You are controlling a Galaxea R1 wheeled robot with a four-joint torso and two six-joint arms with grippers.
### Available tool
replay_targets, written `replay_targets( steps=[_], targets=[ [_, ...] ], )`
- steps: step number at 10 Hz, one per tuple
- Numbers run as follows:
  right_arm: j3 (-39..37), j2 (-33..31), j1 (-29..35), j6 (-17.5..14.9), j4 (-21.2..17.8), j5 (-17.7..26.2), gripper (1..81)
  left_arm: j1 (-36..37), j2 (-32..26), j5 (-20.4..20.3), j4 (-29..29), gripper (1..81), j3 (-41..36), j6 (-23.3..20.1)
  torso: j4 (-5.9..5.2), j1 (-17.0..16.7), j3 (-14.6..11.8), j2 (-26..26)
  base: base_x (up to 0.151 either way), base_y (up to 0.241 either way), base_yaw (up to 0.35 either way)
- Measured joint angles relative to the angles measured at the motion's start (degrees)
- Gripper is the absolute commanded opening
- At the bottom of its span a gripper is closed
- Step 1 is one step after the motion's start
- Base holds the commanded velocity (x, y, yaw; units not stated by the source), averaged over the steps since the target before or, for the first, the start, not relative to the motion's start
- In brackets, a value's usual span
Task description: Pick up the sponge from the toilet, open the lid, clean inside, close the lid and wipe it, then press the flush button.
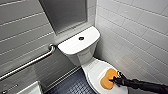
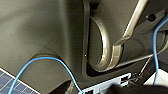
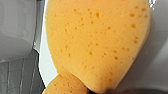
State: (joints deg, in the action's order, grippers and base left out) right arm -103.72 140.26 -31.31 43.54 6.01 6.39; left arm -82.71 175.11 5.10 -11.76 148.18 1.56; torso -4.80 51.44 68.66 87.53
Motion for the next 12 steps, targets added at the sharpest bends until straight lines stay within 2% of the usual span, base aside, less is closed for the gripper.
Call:
replay_targets(
  steps=[2, 7, 10, 12],
  targets=[
    [3.7, -4.7, -3.4, 0.0, 0.0, -1.9, 1.0, 0.0, 0.0, 0.0, 0.0, 81.1, 0.0, 0.0, 0.0, 0.0, 0.0, 0.0, 0.0, 0.0, 0.0],
    [9.4, -14.5, -16.4, 0.0, 0.0, -10.5, 1.0, 0.0, 0.0, 0.0, -1.5, 81.1, 0.0, 0.0, 0.0, 0.0, 0.0, 0.0, 0.0, 0.0, 0.0],
    [8.7, -17.5, -26.4, -0.1, 0.0, -12.8, 1.0, 0.0, 0.0, 0.0, -1.6, 81.1, 0.0, 0.0, 0.0, 0.0, 0.0, 0.0, 0.0, 0.0, 0.0],
    [8.2, -18.7, -34.0, 0.0, 0.1, -16.5, 1.0, 0.0, 0.0, 0.0, -1.7, 81.1, 0.0, 0.0, 0.0, 0.0, 0.0, 0.0, 0.0, 0.0, 0.0]
  ],
)
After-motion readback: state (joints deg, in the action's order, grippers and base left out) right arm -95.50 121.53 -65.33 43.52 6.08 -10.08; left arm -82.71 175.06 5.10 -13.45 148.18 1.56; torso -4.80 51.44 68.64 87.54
